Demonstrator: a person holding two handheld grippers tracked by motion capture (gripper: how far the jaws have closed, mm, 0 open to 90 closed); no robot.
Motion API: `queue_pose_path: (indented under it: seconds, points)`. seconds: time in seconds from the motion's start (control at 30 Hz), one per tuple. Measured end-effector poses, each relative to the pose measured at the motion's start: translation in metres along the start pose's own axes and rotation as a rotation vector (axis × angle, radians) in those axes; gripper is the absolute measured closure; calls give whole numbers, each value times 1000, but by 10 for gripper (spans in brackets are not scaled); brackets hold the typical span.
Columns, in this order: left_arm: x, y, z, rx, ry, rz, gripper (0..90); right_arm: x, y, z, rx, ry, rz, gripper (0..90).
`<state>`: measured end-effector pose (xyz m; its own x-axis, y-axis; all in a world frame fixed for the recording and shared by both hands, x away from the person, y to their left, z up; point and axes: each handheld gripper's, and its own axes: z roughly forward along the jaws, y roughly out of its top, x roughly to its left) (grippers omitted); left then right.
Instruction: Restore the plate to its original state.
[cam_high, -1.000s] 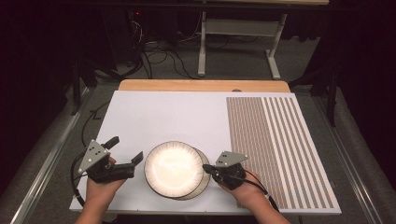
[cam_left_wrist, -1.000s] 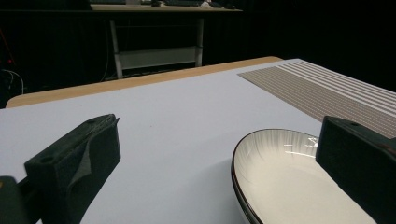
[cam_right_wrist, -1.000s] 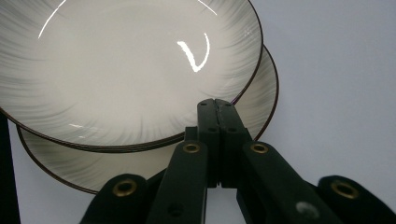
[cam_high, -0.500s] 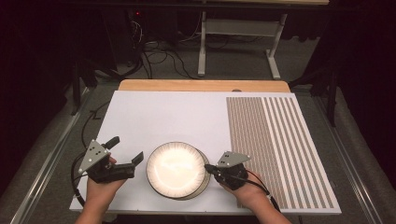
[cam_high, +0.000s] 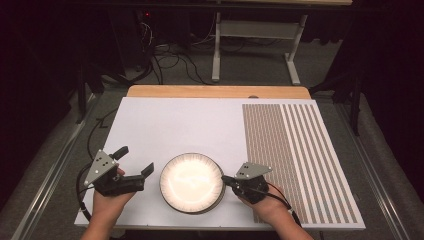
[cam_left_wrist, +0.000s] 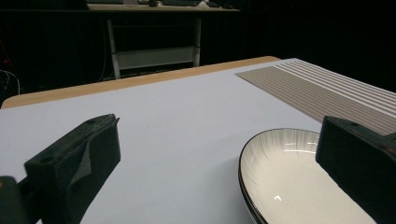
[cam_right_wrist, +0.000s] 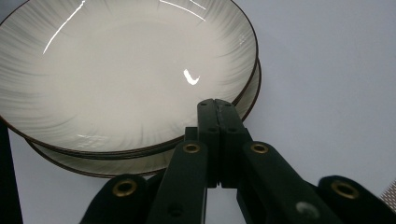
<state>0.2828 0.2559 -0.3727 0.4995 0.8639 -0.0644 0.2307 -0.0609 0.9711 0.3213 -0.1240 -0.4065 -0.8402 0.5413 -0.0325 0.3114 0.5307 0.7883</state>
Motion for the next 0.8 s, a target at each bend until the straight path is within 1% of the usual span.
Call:
queue_pose_path:
  seconds: [0.3, 0.33, 0.37, 0.47, 0.5, 0.53, 0.57, 0.67, 0.7, 0.77, 0.8]
  points:
    - [-1, 0, 1, 1, -3, 1, 6, -1, -1, -3, 2, -5, -3, 900]
    - [-1, 0, 1, 1, -4, 1, 6, -1, -2, -3, -2, -7, 8, 900]
    - [-1, 0, 1, 1, -4, 0, 6, -2, -2, -4, -1, -8, 1, 900]
    - [-1, 0, 1, 1, -5, 1, 7, -3, -2, -6, -11, -12, 11, 900]
    - [-1, 0, 2, 2, -5, 1, 6, -4, -2, -6, -8, -4, 11, 900]
    - [-1, 0, 2, 1, -6, 0, 6, -2, -3, -6, -9, -8, 16, 900]
    - [-1, 0, 2, 2, -5, 0, 6, -2, -3, -7, -6, -11, 5, 900]
    - [-1, -1, 2, 7, -5, 3, 6, -3, -4, -8, -8, -13, 8, 900]
    - [-1, -1, 2, 7, -5, 1, 6, -3, -4, -10, -11, -17, 19, 900]
    - [-1, -1, 2, 7, -4, 2, 6, -6, -5, -14, -21, -24, 17, 900]
    - [-1, -1, 2, 7, -5, 1, 6, -8, -6, -18, -28, -30, 25, 891]
